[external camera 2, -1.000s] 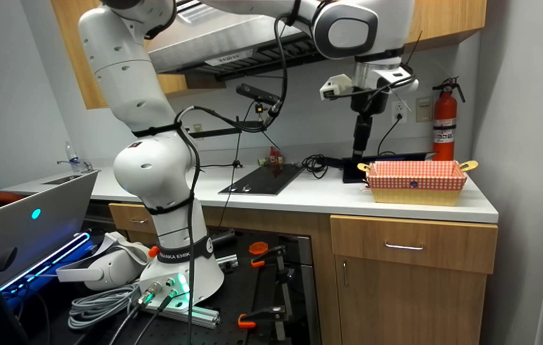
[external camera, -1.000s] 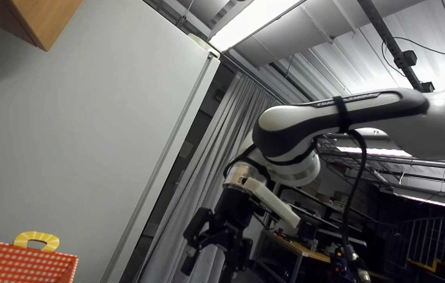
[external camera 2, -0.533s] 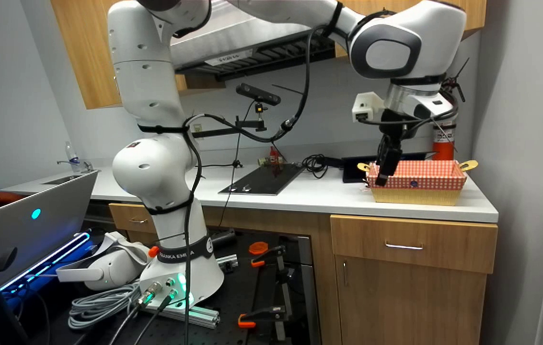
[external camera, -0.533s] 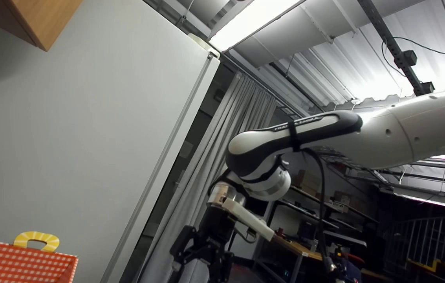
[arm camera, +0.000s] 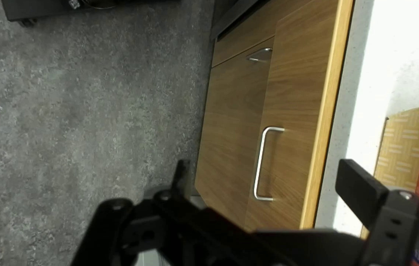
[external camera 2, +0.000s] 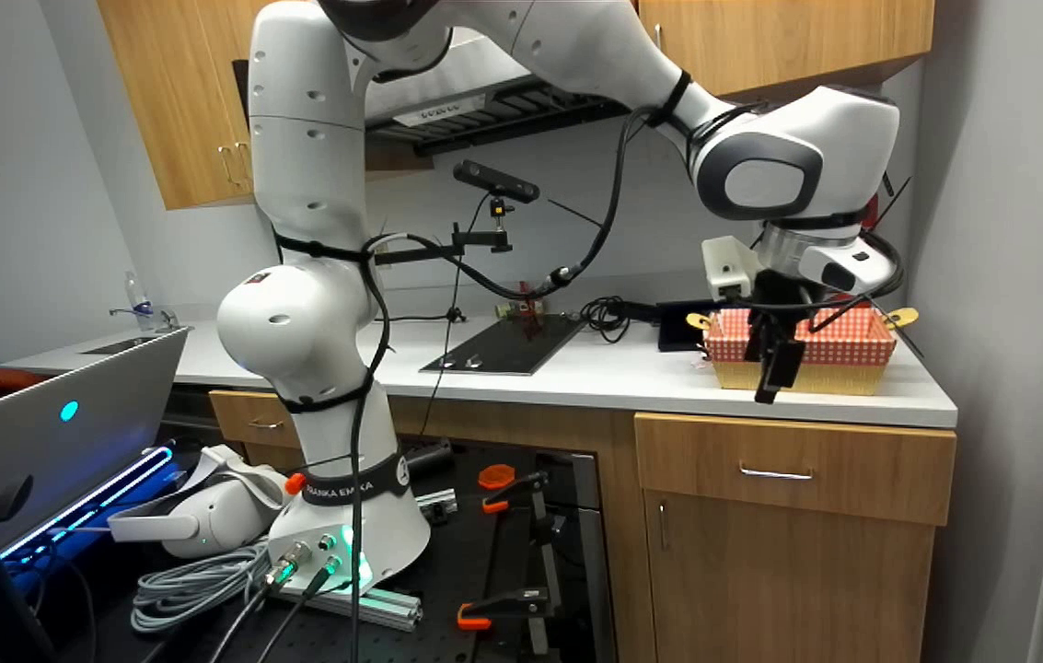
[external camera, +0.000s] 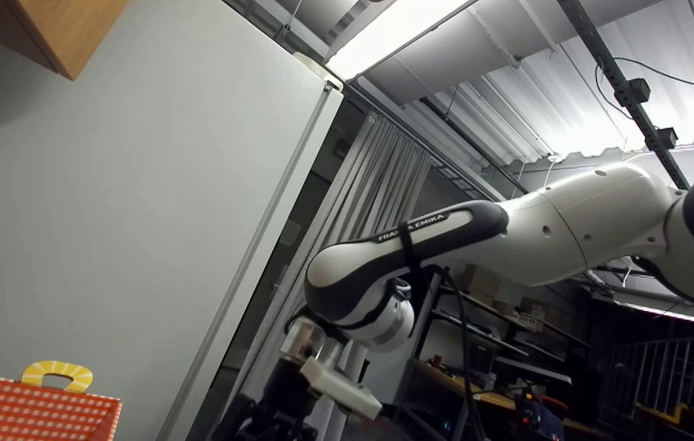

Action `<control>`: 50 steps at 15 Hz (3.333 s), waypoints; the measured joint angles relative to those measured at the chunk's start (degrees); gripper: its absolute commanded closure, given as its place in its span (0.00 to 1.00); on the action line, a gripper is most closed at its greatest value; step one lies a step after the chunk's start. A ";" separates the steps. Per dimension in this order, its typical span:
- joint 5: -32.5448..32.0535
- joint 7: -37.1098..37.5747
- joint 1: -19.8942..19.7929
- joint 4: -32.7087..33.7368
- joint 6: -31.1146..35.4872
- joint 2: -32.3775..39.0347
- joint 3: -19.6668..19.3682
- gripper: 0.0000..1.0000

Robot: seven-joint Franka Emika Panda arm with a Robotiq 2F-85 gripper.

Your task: Open the drawer on the far right

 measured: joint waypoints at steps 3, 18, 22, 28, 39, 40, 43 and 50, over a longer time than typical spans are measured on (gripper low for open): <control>0.05 -0.25 0.28 -0.36 3.11 1.90 1.03 0.00; -0.88 -1.80 -0.12 -2.91 13.47 7.25 0.65 0.00; 2.21 -5.24 -1.35 -3.52 17.95 9.60 2.36 0.00; 13.57 -13.94 -5.91 -2.70 19.09 11.63 7.88 0.00; 14.98 -20.39 -6.91 -2.36 21.21 16.72 8.97 0.00; 14.97 -20.44 -6.79 -2.17 22.15 17.41 9.28 0.00; 14.74 -20.46 -6.43 -1.18 25.91 19.44 10.54 0.00; 13.23 -20.38 -6.19 1.75 32.64 23.19 13.44 0.00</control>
